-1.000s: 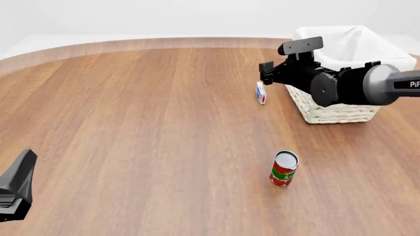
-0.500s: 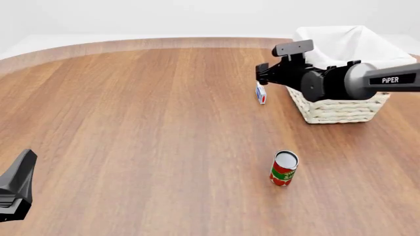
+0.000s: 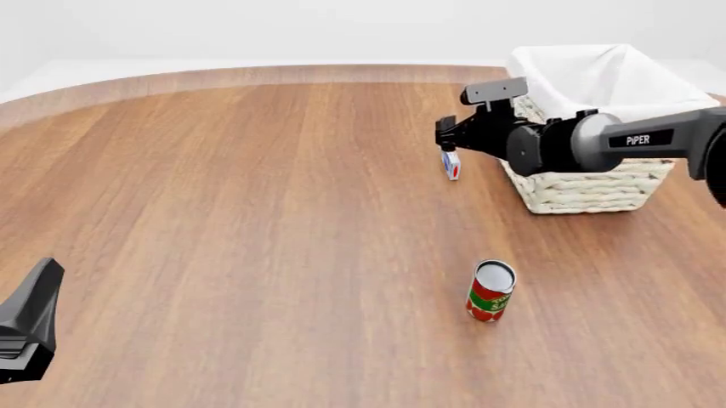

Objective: Pick up the alphabet soup and the cream cheese box, and put them in the basket.

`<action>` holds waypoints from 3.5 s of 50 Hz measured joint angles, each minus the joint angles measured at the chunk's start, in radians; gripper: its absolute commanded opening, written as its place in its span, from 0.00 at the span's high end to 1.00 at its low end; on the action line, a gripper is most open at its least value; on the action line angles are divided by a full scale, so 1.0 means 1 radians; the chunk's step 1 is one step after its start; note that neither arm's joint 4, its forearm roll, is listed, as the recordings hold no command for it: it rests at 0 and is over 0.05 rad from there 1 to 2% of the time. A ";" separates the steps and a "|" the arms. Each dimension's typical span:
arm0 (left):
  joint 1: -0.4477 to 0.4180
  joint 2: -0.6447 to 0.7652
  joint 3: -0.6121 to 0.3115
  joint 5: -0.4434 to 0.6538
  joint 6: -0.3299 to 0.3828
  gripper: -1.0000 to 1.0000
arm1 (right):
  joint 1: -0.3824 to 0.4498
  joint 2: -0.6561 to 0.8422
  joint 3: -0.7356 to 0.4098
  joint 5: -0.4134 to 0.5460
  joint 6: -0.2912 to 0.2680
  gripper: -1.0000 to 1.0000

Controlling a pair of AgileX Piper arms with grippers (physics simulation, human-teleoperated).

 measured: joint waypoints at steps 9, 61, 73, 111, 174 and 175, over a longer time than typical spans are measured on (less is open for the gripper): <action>0.000 0.000 0.000 0.000 0.000 0.00 | -0.002 0.042 -0.045 0.016 0.000 0.00; 0.000 0.000 0.000 0.000 0.000 0.00 | -0.015 0.248 -0.220 0.104 -0.004 0.00; 0.000 0.000 0.000 0.000 0.000 0.00 | -0.024 0.288 -0.251 0.121 -0.006 0.00; 0.000 0.000 0.000 0.000 0.000 0.00 | -0.027 0.359 -0.307 0.154 -0.013 1.00; 0.000 0.000 0.000 0.000 0.000 0.00 | 0.012 -0.023 0.084 -0.013 -0.002 1.00; 0.000 0.000 0.000 0.000 0.000 0.00 | 0.014 -0.031 0.090 -0.015 -0.002 1.00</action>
